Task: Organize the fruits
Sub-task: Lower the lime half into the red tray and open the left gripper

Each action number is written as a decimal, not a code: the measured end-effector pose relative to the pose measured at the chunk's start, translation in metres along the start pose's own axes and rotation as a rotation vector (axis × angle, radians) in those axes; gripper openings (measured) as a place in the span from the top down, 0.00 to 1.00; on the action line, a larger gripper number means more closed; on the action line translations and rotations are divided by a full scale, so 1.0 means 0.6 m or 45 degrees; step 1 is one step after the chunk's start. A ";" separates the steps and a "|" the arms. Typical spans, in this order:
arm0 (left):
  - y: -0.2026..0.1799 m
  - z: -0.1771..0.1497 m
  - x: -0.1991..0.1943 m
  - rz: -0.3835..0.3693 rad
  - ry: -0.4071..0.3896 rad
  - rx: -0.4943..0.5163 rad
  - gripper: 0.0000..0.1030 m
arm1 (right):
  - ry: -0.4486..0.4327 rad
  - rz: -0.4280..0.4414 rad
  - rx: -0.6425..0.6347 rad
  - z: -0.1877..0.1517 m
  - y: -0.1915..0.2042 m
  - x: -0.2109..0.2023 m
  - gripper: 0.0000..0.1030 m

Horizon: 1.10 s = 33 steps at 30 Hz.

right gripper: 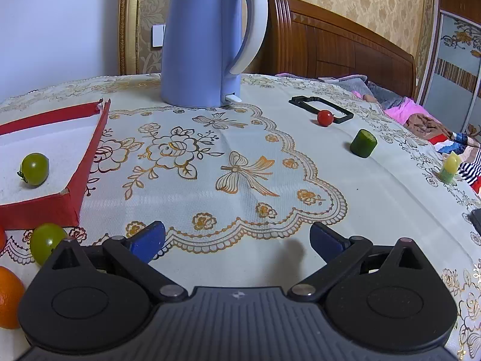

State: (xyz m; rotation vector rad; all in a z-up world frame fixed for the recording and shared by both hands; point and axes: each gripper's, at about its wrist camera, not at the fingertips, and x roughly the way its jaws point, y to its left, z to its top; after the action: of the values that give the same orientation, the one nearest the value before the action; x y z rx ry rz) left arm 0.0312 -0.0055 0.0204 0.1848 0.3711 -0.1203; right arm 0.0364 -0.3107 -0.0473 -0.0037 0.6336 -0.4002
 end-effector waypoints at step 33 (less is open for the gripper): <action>0.063 -0.020 0.017 0.121 0.113 -0.128 0.14 | 0.016 0.032 0.042 0.001 -0.008 0.003 0.00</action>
State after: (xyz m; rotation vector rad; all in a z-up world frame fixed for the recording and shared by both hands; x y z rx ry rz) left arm 0.0419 0.0328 0.0117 0.1086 0.4551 0.0004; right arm 0.0365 -0.3158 -0.0470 0.0385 0.6387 -0.3864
